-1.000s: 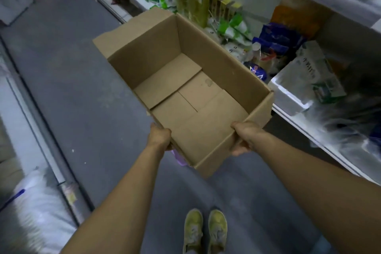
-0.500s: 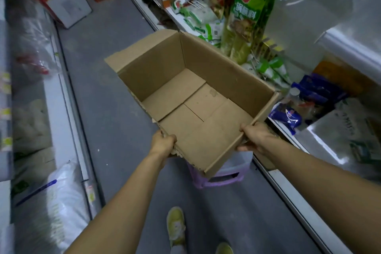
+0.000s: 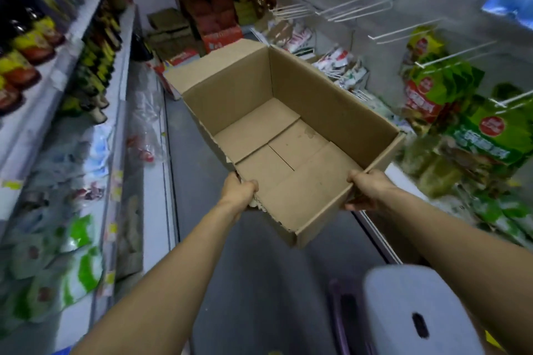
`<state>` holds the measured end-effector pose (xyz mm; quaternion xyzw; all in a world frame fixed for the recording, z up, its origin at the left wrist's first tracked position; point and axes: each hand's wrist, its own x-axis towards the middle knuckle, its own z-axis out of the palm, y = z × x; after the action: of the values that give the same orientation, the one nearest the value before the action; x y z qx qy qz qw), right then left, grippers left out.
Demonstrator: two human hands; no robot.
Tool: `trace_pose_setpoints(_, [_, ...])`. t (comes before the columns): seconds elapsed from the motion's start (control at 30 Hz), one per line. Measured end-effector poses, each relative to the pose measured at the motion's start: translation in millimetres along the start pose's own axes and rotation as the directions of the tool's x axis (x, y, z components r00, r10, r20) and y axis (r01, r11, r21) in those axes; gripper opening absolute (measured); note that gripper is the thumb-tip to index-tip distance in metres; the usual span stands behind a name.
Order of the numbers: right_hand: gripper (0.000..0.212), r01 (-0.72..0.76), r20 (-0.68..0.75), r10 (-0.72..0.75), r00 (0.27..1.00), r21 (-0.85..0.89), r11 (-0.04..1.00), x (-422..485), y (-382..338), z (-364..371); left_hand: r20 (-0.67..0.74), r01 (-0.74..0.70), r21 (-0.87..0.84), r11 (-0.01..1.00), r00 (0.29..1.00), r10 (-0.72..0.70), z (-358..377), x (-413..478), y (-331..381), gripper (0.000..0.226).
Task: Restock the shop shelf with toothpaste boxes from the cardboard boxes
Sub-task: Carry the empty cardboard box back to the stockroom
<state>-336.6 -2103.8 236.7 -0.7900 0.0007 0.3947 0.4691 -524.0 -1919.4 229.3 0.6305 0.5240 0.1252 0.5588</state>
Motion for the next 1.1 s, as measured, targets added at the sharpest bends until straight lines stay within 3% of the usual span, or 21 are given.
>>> trace_pose_setpoints(0.27, [0.025,0.066,0.009,-0.066,0.998,-0.055,0.996,82,-151,82,-0.015,0.001,-0.087,0.996,1.000,-0.002,-61,143,84,0.015])
trace_pose_setpoints(0.4, [0.020,0.080,0.017,-0.079,0.997,-0.098,0.992,138,-229,107,-0.034,-0.003,-0.061,0.998,0.999,0.001,-75,231,131,0.044])
trace_pose_setpoints(0.5, [0.018,0.098,0.020,-0.096,0.995,-0.112,0.989,194,-296,127,-0.047,-0.015,-0.044,0.999,0.999,0.013,-82,310,171,0.043])
trace_pose_setpoints(0.63, [0.022,0.081,0.047,-0.074,0.996,-0.153,0.985,271,-390,154,-0.054,0.014,-0.098,0.995,0.998,-0.020,-91,411,229,0.061])
trace_pose_setpoints(0.8, [0.028,0.131,0.094,-0.117,0.989,-0.167,0.977,362,-493,197,-0.107,0.022,-0.139,0.990,0.994,-0.037,-106,515,288,0.026])
trace_pose_setpoints(0.87, [0.031,0.155,0.117,-0.138,0.983,-0.153,0.976,404,-530,219,-0.125,0.028,-0.166,0.986,0.991,-0.049,-115,562,311,0.022])
trace_pose_setpoints(1.1, [0.020,0.175,0.161,-0.156,0.975,-0.117,0.978,557,-673,305,-0.162,0.001,-0.208,0.978,0.986,-0.035,-148,770,389,0.052])
